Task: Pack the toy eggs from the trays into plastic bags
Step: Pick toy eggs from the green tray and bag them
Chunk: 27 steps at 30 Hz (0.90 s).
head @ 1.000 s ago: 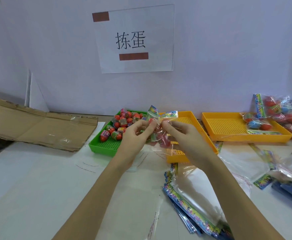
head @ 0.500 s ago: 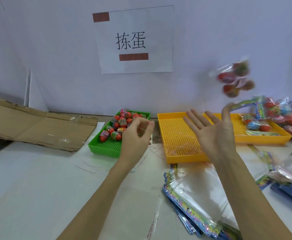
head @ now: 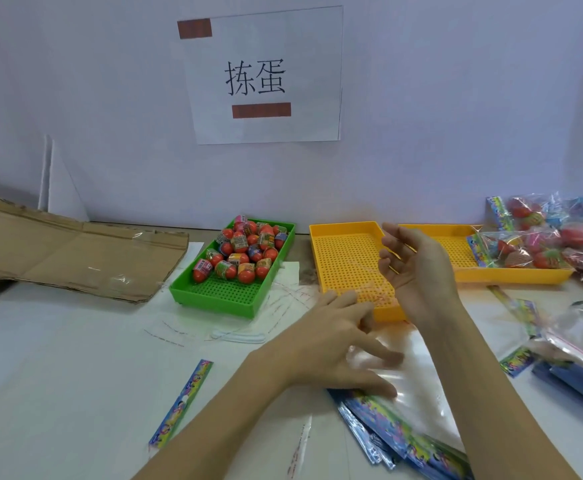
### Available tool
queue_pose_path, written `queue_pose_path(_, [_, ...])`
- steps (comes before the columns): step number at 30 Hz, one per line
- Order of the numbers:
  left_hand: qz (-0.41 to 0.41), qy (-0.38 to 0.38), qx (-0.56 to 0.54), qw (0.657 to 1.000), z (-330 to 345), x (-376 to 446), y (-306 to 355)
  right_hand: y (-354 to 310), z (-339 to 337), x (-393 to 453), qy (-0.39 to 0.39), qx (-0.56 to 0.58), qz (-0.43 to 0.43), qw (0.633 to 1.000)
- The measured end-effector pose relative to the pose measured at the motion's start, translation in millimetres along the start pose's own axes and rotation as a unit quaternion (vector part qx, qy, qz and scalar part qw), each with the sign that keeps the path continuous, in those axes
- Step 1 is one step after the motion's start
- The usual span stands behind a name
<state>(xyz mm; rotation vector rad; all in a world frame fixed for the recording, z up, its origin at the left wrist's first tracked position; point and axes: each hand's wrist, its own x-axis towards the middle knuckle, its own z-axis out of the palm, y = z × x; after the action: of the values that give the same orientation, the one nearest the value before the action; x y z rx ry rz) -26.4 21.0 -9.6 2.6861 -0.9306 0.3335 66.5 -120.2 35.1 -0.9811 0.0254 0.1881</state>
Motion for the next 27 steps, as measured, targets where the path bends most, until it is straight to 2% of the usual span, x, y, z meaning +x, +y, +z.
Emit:
queue_pose_path(5, [-0.018, 0.036, -0.040, 0.998, -2, -1, -10, 4, -4, 4, -0.012, -0.019, 0.024, 0.999])
queue_pose_path(9, [-0.116, 0.110, -0.170, 0.972, -11, -2, -18, 3, -5, 6, -0.026, -0.092, 0.025, 0.995])
queue_pose_path(11, [-0.201, 0.170, -0.231, 0.937, -17, -3, -26, 3, -4, 8, -0.053, -0.152, 0.022, 0.987])
queue_pose_path(13, [-0.266, 0.237, -0.330, 0.874, -22, -5, -35, 4, -3, 9, -0.107, -0.221, 0.019, 0.969])
queue_pose_path(15, [-0.296, 0.291, -0.420, 0.807, -27, -8, -39, 6, -3, 8, -0.169, -0.284, 0.010, 0.944])
queue_pose_path(17, [-0.317, 0.318, -0.472, 0.759, -31, -10, -41, 10, -3, 4, -0.219, -0.309, 0.003, 0.926])
queue_pose_path(19, [-0.329, 0.314, -0.501, 0.736, -32, -10, -44, 16, -2, 2, -0.233, -0.300, -0.005, 0.925])
queue_pose_path(22, [-0.352, 0.278, -0.510, 0.734, -35, -6, -41, 25, 3, 2, -0.193, -0.305, -0.049, 0.931])
queue_pose_path(23, [-0.358, 0.271, -0.528, 0.721, -36, -5, -42, 26, 4, 2, -0.176, -0.314, -0.068, 0.931])
queue_pose_path(26, [-0.331, 0.268, -0.626, 0.653, -40, -6, -45, 25, 4, 3, -0.137, -0.356, -0.132, 0.915])
queue_pose_path(27, [-0.321, 0.274, -0.638, 0.644, -41, -8, -46, 25, 3, 3, -0.134, -0.372, -0.149, 0.906])
